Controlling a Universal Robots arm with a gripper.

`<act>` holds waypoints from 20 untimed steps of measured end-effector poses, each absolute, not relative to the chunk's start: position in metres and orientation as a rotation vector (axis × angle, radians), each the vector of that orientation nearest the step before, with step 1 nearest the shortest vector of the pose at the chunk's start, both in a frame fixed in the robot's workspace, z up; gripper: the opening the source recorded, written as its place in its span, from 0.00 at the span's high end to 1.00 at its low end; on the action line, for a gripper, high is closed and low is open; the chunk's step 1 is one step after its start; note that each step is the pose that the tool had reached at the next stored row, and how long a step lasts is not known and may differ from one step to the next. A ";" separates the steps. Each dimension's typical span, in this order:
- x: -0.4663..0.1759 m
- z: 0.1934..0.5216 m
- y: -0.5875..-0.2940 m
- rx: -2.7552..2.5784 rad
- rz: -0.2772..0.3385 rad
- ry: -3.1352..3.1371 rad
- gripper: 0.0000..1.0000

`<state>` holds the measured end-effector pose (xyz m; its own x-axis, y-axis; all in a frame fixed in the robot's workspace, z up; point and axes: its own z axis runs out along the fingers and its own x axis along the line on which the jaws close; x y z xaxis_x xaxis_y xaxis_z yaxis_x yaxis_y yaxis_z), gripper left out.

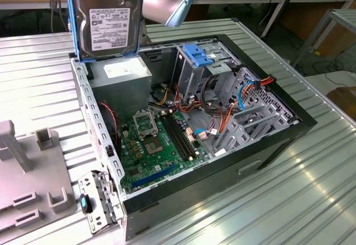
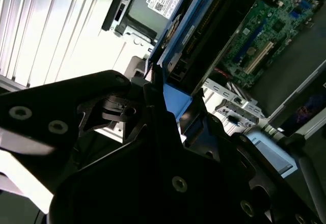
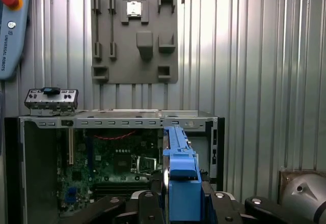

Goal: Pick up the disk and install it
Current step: 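Pick up the disk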

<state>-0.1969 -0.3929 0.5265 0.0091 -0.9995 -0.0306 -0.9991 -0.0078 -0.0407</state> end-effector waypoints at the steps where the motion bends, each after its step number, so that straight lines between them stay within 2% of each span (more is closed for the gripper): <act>1: -0.194 0.526 -0.393 -2.193 -0.015 2.174 0.63; 4: -0.175 0.524 -0.393 -2.182 -0.039 2.163 0.63; 13: -0.164 0.513 -0.411 -2.179 -0.040 2.165 0.63; 20: -0.138 0.507 -0.414 -2.178 -0.040 2.167 0.63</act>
<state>-0.1376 -0.4140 0.5074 0.0063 -0.9995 -0.0302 -0.9977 -0.0042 -0.0673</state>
